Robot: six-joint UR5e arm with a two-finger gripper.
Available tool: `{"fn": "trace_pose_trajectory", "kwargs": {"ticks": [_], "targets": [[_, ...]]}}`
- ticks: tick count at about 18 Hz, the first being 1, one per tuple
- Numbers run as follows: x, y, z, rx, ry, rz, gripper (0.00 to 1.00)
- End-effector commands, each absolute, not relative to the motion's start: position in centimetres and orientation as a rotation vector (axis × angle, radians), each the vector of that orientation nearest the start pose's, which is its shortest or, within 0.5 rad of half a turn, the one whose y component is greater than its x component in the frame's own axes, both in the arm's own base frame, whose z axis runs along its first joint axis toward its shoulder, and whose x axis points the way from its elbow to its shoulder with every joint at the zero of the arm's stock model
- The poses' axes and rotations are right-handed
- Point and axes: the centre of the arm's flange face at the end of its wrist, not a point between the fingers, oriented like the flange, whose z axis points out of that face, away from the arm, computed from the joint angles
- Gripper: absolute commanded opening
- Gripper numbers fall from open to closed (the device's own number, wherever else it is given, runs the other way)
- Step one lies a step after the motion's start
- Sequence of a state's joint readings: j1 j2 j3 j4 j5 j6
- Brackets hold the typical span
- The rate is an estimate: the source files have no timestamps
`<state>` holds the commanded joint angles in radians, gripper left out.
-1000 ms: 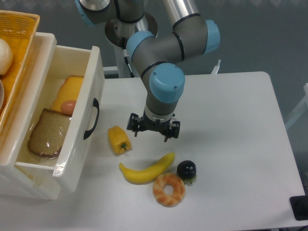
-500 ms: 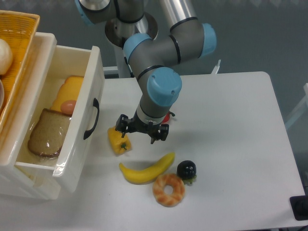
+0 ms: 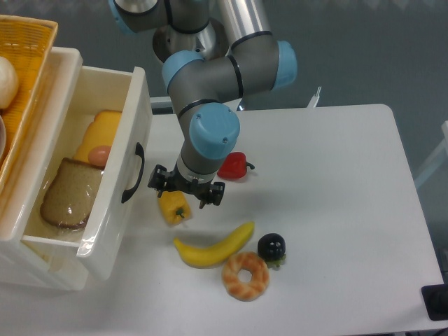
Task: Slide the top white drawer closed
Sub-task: 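Move the gripper toward the open drawer's front face beside the handle, then push the drawer front with the gripper into the cabinet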
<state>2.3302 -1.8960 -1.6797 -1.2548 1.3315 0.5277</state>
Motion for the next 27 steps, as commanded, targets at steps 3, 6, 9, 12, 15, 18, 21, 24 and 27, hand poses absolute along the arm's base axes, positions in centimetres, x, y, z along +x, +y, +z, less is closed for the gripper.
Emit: {"fn": "trace_pose_trajectory", "kwargs": {"ticks": [3, 6, 9, 12, 15, 18, 21, 24, 27], "targets": [[-27.6, 53.3, 29.3, -3.046, -0.348, -0.405, 1.0], [-27.0, 53.6, 29.4, -3.046, -0.331, -0.407, 1.0], [-26.8, 53.7, 29.6, -3.035, -0.328, -0.418, 1.0], [-26.5, 53.9, 30.0, -3.022, -0.322, -0.427, 1.0], [-26.2, 54.1, 30.2, -3.019, -0.307, -0.429, 1.0], [-25.6, 54.4, 30.4, -3.014, -0.283, -0.432, 1.0], [-24.7, 54.9, 30.5, -3.018, -0.26, -0.432, 1.0], [-24.5, 54.9, 30.9, -3.013, -0.251, -0.425, 1.0], [-23.8, 55.5, 31.3, -3.002, -0.228, -0.431, 1.0]]}}
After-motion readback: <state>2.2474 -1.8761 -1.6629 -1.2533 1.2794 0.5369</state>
